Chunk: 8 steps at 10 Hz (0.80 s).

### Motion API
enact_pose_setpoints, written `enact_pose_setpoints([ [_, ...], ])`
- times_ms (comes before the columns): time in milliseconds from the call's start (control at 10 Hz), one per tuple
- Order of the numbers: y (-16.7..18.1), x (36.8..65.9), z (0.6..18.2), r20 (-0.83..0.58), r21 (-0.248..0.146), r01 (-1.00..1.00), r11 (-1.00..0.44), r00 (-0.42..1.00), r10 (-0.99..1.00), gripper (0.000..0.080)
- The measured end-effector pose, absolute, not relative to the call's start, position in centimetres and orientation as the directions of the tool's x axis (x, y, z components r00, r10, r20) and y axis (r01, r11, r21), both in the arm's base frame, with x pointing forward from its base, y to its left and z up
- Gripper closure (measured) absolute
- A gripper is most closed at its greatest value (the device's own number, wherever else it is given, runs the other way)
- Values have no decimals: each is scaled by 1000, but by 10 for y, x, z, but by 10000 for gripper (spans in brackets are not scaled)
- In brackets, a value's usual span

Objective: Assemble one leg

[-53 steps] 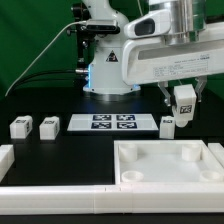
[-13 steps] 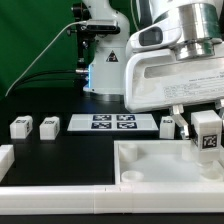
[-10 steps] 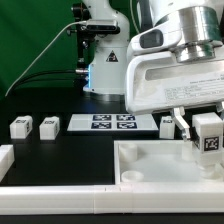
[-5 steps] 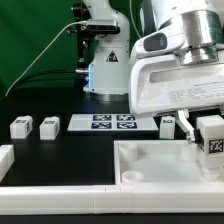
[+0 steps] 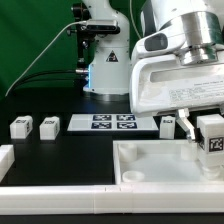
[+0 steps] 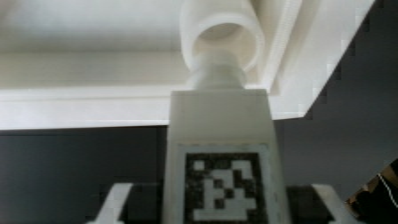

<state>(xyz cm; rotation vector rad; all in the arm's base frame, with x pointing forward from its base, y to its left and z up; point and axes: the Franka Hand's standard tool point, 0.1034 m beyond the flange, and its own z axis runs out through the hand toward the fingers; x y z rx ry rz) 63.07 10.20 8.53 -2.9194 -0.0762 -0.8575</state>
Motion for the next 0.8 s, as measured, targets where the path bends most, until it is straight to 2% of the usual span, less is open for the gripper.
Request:
enact_pose_setpoints([
  [600,113,626,85,555,-77,89,-993,831,32,506],
  [800,113,626,91,555,-77,93,-993,831,35,506],
])
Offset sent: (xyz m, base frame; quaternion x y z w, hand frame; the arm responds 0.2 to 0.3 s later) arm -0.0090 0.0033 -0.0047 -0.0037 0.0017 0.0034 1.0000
